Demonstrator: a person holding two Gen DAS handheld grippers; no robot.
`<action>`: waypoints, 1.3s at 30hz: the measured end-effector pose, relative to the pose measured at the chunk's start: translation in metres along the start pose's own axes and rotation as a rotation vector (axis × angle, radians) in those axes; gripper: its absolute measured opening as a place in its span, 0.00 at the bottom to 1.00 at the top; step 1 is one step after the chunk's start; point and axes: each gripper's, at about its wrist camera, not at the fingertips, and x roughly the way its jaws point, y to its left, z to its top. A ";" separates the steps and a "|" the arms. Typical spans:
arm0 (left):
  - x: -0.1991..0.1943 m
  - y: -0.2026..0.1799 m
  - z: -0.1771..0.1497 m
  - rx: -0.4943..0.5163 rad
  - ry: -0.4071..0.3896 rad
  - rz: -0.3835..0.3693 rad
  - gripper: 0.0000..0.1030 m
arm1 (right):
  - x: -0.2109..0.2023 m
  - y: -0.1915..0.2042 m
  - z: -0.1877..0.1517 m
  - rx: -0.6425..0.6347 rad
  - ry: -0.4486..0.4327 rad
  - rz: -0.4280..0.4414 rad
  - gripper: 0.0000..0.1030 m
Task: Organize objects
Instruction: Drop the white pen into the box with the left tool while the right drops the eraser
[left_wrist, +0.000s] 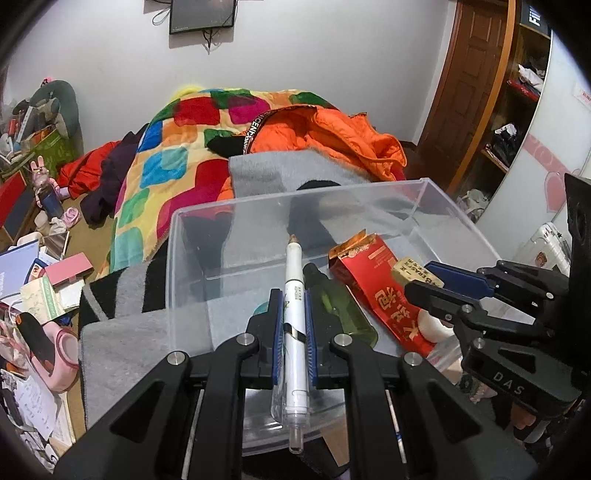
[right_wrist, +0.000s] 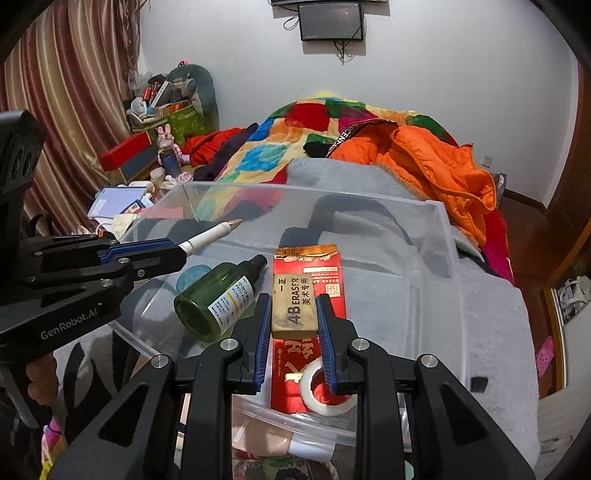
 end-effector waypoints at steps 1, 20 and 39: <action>0.001 0.000 0.000 -0.001 0.003 -0.005 0.10 | 0.000 0.001 -0.001 -0.004 0.000 -0.002 0.21; -0.045 -0.017 -0.007 0.045 -0.094 0.027 0.32 | -0.021 0.001 -0.003 0.002 -0.026 -0.013 0.38; -0.101 -0.038 -0.054 0.083 -0.210 0.103 0.85 | -0.109 -0.010 -0.039 0.013 -0.187 -0.106 0.71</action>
